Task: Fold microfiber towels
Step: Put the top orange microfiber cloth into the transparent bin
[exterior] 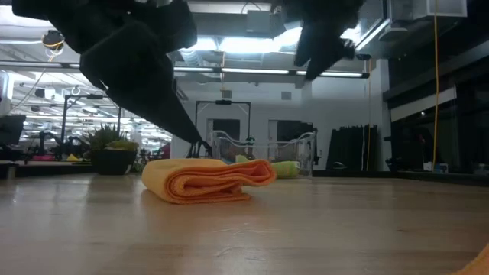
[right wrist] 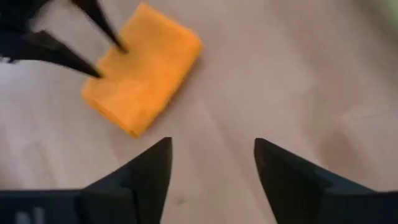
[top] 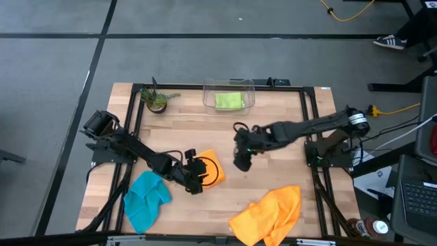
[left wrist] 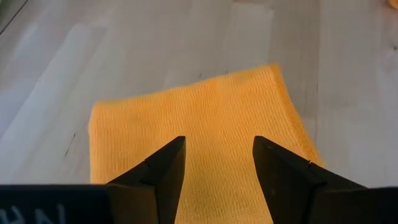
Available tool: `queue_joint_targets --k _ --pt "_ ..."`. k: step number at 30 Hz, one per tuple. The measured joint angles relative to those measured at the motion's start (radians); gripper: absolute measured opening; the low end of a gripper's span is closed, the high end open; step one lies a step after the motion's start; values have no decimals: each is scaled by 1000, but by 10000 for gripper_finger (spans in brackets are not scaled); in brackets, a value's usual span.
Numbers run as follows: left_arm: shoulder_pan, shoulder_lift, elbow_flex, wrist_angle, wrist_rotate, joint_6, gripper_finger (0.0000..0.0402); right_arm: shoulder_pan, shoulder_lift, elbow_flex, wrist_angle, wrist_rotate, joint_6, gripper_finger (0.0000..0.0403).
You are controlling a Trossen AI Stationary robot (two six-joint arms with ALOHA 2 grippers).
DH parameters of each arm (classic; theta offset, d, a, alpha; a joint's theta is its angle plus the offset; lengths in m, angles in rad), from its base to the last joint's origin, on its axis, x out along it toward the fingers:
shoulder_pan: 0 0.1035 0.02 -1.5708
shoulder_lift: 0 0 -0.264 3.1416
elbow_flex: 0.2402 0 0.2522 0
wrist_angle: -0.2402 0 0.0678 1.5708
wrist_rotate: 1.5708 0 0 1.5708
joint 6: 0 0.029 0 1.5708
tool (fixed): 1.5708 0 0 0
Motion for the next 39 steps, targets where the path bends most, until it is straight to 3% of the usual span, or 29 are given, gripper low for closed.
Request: queue_joint_targets --k 6,13,20,26,39 --pt "-1 0 0 -28 -23 -27 182 -114 175 0 133 -235 -50 288" --pt "-15 22 0 -103 -23 -73 182 -145 382 0 381 -508 -69 288" --pt "-52 45 0 -107 -39 -64 182 -148 413 0 420 -455 -45 283" --pt "-58 58 0 -99 -38 -75 182 -152 442 0 424 -452 38 283" --pt "-62 177 5 -46 -79 -97 182 -151 517 3 599 -492 170 283"
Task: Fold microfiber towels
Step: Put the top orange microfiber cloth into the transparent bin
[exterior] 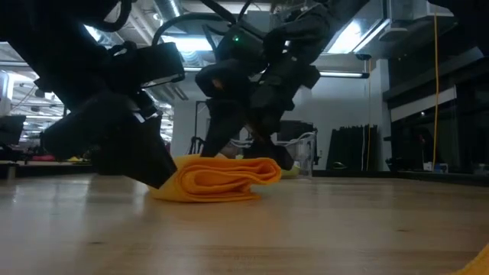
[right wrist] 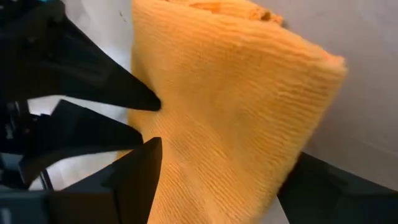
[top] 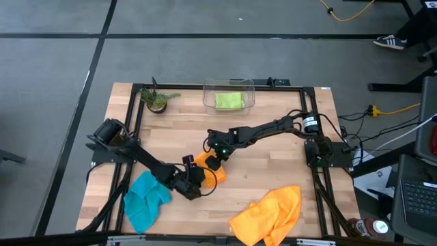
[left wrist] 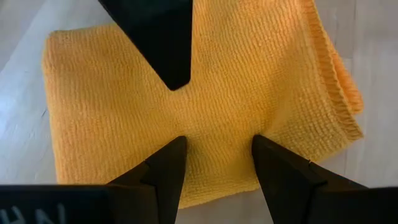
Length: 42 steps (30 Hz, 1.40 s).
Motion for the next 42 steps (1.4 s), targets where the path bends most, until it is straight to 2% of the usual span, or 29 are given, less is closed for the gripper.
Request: queue_joint_targets --k 5,10,15,21,26,30,31,37,42 --pt "-1 -3 -1 1 -19 -4 182 21 23 2 22 3 24 283" --pt "4 2 -5 44 -92 -6 182 40 31 -1 71 10 26 281" --pt "16 4 -7 85 -87 0 182 47 34 -2 81 19 27 266" --pt "14 3 -7 82 -72 -3 182 44 35 -3 79 30 18 202" --pt "5 3 -7 81 -73 1 182 42 37 -3 74 39 -32 114" --pt "-7 -17 -7 80 -106 81 182 42 37 -3 76 42 -109 31" --pt "-9 -29 -7 82 -109 98 182 42 37 -3 75 41 -128 22" --pt "-25 -138 -6 37 -114 102 182 43 35 20 49 62 -183 21" --pt "-67 -267 -6 -34 -117 100 183 9 -12 92 -159 136 -305 21"
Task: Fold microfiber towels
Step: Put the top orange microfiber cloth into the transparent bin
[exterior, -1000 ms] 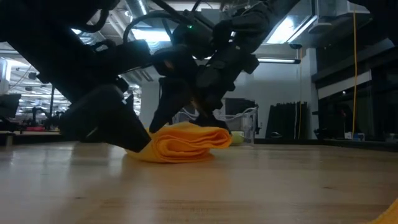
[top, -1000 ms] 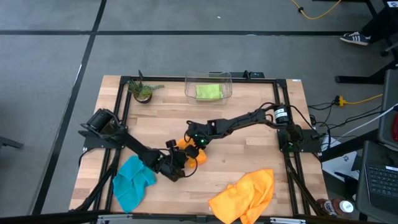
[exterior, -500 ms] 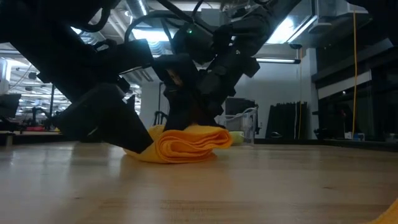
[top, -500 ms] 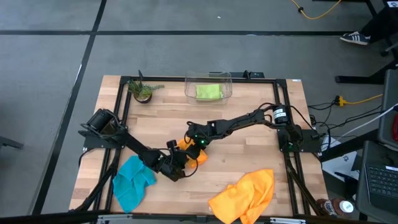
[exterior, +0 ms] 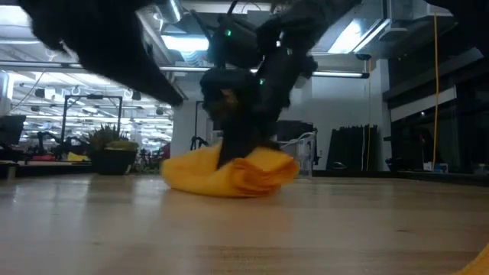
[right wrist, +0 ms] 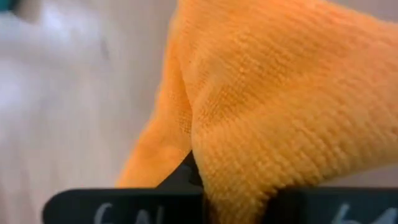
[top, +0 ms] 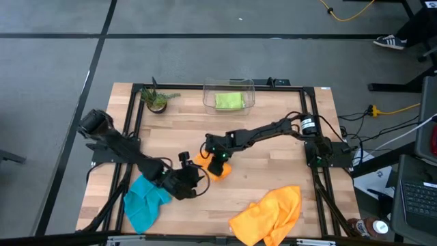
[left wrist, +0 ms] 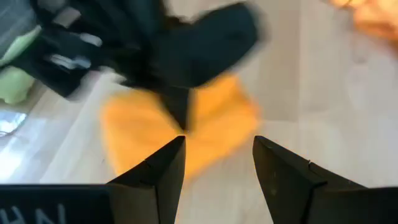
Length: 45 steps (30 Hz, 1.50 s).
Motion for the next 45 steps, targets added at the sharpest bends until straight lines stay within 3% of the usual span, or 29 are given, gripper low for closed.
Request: queue_joint_targets --k 6,17,24,31,45 --pt "-37 -95 1 -42 -26 -30 183 -51 -113 158 -294 158 -179 21" --pt "-25 -87 1 -46 -37 -49 183 -196 -197 531 -654 356 -696 21" --pt "10 -87 1 -59 -37 -50 183 -427 -180 544 -653 155 -1056 21" --pt "60 -87 1 -74 -30 -50 183 -618 -77 542 -641 4 -1265 21" --pt "126 -87 1 -74 4 -24 183 -685 86 542 -731 -101 -1483 21"
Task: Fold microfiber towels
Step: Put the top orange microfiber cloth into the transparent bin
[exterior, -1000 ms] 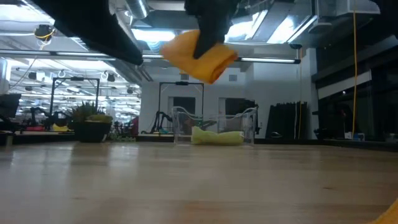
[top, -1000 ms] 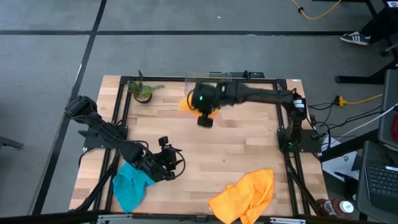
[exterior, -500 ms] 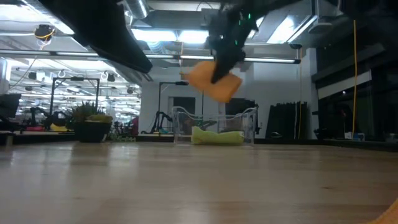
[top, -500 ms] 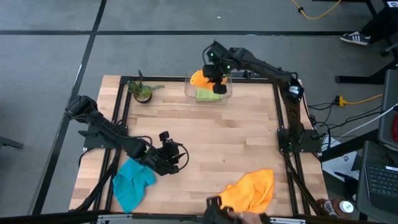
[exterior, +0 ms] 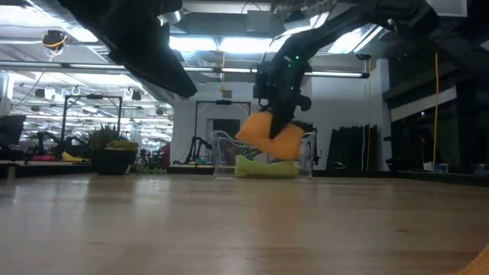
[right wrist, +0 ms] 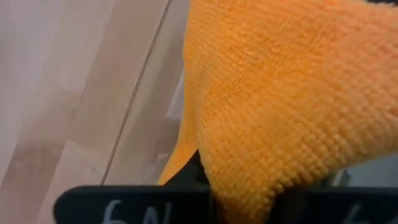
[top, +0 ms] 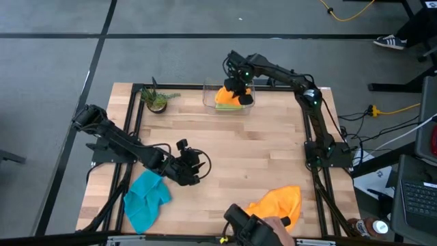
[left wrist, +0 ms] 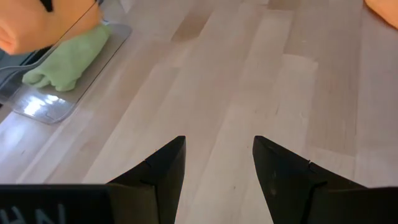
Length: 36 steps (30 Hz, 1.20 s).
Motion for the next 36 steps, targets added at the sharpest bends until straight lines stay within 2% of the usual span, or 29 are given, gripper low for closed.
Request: queue_joint_targets --k 12,19,25,31,36 --pt "15 0 0 0 1 1 183 14 24 0 -44 -3 -11 24" --pt "15 0 0 0 1 4 183 43 24 0 -16 -2 4 92" --pt "15 0 0 -9 1 3 183 69 24 0 4 7 15 114" --pt "14 0 0 -42 1 -8 183 83 24 0 6 151 74 117" --pt "14 0 0 -42 1 -7 183 83 24 0 18 163 111 127"
